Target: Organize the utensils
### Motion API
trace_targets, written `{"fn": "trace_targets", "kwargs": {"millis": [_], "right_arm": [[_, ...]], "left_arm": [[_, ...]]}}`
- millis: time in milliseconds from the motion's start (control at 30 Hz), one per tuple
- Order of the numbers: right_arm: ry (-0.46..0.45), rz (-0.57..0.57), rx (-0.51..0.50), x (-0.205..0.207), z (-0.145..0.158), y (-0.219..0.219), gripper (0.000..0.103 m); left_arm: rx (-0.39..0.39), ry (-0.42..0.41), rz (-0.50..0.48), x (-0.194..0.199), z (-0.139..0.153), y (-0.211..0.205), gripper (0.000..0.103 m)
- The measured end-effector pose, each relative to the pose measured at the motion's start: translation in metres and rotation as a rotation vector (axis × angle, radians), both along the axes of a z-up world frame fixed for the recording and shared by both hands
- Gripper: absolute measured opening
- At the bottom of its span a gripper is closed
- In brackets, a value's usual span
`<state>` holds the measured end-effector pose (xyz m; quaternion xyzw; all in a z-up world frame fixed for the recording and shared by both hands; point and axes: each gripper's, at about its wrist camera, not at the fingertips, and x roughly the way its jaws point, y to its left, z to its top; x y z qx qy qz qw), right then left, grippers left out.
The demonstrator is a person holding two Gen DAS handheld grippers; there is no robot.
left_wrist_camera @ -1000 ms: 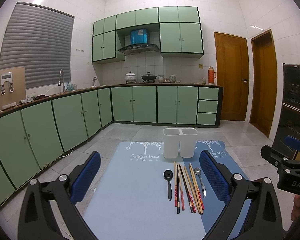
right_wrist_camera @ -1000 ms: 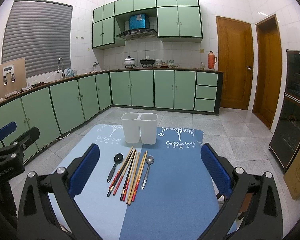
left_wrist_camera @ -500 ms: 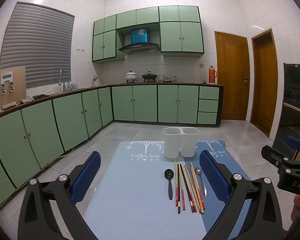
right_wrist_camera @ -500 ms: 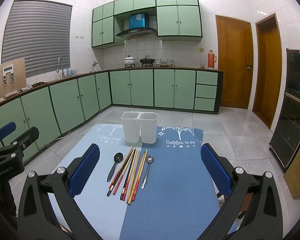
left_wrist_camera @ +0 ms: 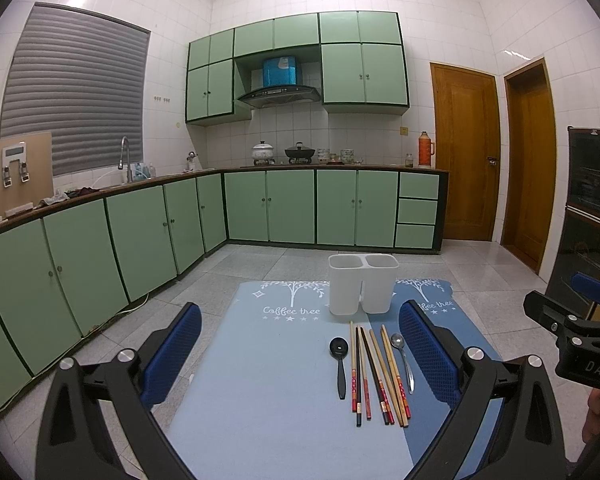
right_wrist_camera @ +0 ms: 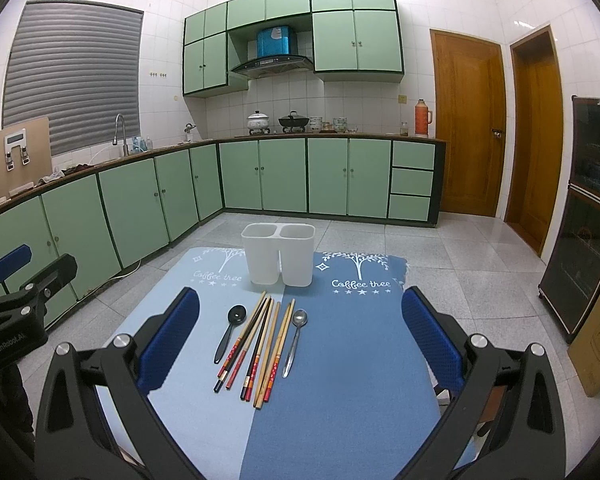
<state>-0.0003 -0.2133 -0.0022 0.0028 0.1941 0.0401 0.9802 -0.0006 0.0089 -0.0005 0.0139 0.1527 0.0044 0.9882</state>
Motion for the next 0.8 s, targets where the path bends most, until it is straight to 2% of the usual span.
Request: {"fn": "trace_targets", "kwargs": {"millis": [467,800], "right_arm": [[0.008,-0.003,0.002,-0.001,-0.004,-0.004,0.098],[0.072,-0.024,-0.005,0.022,-0.016,0.0,0.098]], "left_arm": [[-0.001,0.005,0.004,0.002,-0.003,0.002,0.097],[0.005,0.048,0.017,0.019,-0.011,0.004,0.097]]}}
